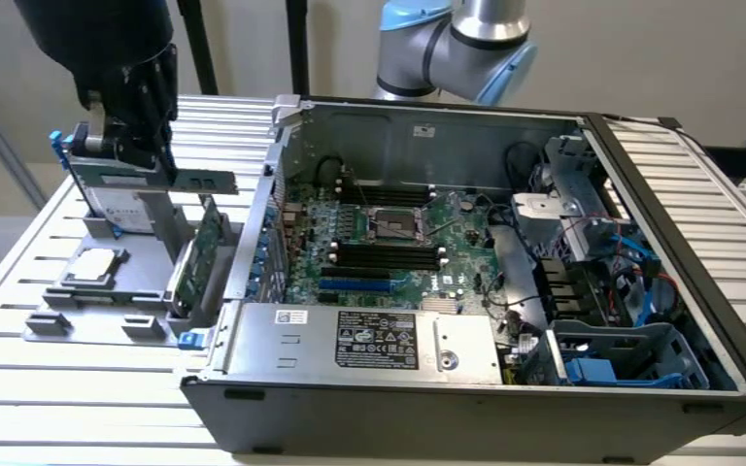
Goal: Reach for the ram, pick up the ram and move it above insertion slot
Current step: 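Pick up the ram and move it above insertion slot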
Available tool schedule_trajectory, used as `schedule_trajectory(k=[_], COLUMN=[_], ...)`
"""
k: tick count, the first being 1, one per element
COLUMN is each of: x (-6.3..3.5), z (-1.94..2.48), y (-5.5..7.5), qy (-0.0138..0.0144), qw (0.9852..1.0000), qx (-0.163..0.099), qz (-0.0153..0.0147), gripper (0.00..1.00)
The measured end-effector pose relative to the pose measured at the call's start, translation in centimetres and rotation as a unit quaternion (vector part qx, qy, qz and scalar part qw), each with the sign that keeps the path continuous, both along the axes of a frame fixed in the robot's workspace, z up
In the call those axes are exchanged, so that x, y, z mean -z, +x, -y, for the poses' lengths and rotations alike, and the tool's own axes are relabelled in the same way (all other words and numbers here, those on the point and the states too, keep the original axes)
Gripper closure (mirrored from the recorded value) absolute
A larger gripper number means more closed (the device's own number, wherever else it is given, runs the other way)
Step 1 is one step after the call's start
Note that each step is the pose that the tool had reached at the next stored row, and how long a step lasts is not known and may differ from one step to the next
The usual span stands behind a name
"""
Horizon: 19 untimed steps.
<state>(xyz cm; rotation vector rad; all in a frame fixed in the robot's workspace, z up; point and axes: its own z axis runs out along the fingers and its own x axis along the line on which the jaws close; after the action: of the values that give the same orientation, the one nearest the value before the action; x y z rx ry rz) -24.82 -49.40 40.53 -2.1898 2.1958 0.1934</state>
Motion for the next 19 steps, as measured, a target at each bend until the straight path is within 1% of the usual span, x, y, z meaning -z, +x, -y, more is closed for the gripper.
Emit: schedule_trajectory(k=[3, 5, 14, 19], x=[-0.04, -0.04, -0.04, -0.04], z=[0.0, 0.0, 0.0, 0.0], y=[1.3, 2.2, 5.8, 7.4], qy=[0.0039, 0.0051, 0.0087, 0.0104], qw=[1.0, 1.0, 0.9999, 0.9999], qx=[-0.001, -0.002, -0.006, -0.01], qz=[0.0, 0.0001, 0.0, 0.0], gripper=[0.87, 0.87, 0.87, 0.87])
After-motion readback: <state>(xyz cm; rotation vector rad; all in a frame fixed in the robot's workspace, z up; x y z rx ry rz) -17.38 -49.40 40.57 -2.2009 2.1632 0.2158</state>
